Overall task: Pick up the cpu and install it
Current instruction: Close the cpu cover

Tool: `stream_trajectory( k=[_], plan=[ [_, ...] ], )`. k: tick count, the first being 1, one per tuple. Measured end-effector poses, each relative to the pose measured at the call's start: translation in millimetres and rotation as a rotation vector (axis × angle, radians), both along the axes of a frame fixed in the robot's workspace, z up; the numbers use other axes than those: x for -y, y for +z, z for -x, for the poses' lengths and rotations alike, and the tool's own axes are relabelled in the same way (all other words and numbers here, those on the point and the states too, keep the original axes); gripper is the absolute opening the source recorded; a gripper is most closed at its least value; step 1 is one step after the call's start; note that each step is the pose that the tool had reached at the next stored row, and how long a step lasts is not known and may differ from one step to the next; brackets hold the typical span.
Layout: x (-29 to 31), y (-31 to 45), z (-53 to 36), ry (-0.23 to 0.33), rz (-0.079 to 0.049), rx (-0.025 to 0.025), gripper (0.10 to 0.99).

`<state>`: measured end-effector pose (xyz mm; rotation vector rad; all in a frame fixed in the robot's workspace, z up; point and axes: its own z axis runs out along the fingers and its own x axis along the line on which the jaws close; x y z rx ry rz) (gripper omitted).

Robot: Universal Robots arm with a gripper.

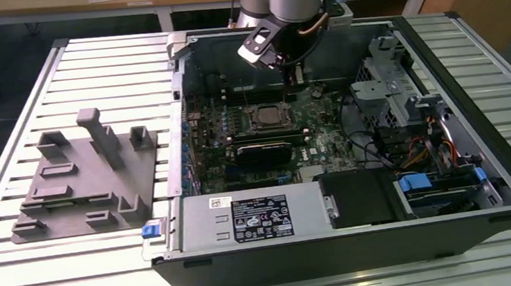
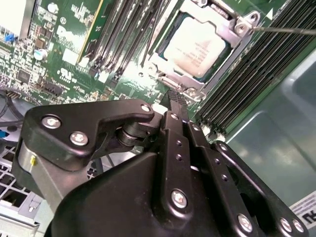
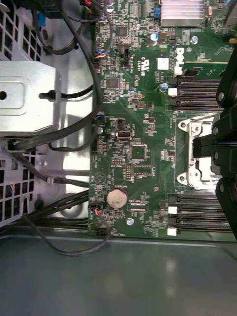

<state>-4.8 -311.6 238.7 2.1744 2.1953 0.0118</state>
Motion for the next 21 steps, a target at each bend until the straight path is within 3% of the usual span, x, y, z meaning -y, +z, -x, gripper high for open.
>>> stream_trajectory(
  k=[21],
  plan=[
    [1.7,-7.4,25.6,0.0,0.0,0.0001,0.106]
  ],
)
